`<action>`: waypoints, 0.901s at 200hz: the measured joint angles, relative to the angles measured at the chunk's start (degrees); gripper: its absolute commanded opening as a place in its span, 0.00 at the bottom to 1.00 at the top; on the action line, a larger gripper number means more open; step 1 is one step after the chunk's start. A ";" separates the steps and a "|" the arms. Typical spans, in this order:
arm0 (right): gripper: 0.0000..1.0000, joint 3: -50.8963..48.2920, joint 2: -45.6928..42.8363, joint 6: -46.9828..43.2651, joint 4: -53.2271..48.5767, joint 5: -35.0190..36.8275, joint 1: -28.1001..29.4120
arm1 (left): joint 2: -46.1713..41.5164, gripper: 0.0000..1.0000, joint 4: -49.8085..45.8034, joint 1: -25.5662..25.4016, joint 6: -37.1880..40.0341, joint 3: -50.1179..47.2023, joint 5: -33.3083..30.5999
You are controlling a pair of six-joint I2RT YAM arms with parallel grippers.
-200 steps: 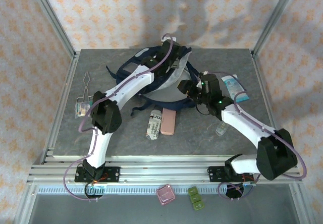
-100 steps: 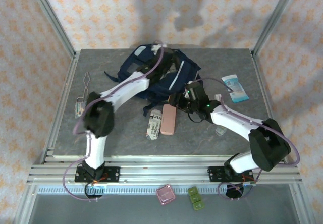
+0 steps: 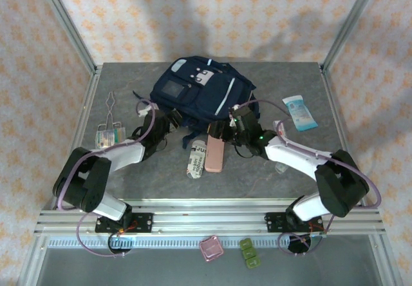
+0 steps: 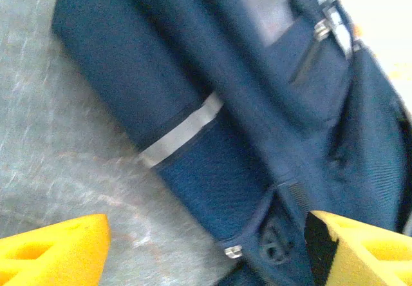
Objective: Pack the student bag
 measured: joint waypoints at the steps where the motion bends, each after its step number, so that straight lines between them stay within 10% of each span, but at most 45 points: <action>1: 0.59 0.00 0.00 0.00 0.00 0.00 0.02 | 0.13 0.80 0.17 0.02 -0.11 -0.09 0.04; 67: 0.59 0.00 -0.07 0.00 0.37 0.22 0.15 | 12.22 0.75 15.19 1.49 -5.60 0.04 2.05; 110: 0.53 -0.22 -0.42 -0.33 0.42 0.22 0.15 | 19.37 0.00 18.45 3.48 -7.45 5.44 6.14; 180: 0.46 -1.64 -0.37 -6.40 2.16 0.31 3.52 | 10.80 0.00 7.96 4.26 -10.64 9.27 13.35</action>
